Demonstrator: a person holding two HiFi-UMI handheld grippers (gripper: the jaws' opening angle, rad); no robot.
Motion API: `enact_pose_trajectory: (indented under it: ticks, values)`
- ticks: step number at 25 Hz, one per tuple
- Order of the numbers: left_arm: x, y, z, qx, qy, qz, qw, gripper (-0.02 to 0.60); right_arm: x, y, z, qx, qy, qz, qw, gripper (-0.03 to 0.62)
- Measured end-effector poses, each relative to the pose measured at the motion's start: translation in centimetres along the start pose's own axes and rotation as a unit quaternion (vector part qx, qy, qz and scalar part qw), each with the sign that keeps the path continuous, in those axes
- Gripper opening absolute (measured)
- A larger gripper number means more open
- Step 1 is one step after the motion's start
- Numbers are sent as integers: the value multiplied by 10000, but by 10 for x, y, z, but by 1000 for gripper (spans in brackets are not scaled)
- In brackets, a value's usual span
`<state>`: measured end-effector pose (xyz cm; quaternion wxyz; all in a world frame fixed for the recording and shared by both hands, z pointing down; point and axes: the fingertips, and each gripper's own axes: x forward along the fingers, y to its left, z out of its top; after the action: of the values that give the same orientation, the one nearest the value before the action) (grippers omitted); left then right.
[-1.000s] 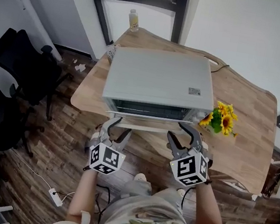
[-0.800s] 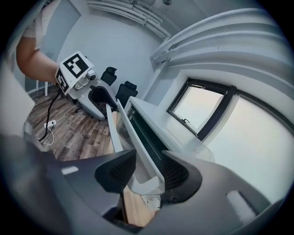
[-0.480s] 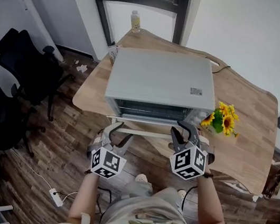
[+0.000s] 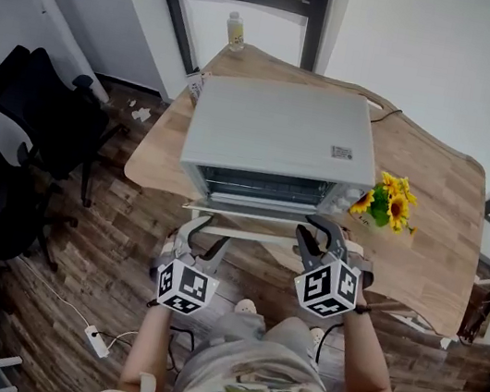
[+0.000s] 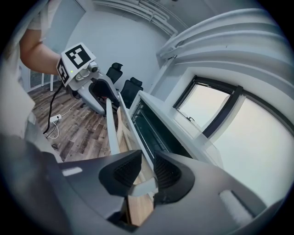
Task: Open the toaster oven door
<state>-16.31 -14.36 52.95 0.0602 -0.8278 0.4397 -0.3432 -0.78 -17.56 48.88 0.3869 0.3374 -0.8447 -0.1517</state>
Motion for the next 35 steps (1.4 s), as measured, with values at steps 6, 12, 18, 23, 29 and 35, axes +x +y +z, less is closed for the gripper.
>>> enact_pose_trajectory:
  ticks: [6,12,18,23,29,35]
  values:
    - [-2,-7,-6,-80,185,-139,9997,219,-4,7,-3,44,-40,23,10000,83]
    - [-9,-14,-10,-66,413,-391,9984,219,-6,14,-6,105,-94,24,9999,83]
    - [-26,-8,6,123,284,-253,9992,219,-8,15,-7,140,-120,11,9998,83]
    - [-29,6,10,244,267,-90,9993,219,-10,20,-7,156,-102,30,9998,83]
    - [-21,15,5,593,414,-38,9974,219,-11,26,-10,156,-61,44,9999,83]
    - [-14,13,-2,751,563,-79,9956,219,-12,31,-13,158,-4,64,9999,83]
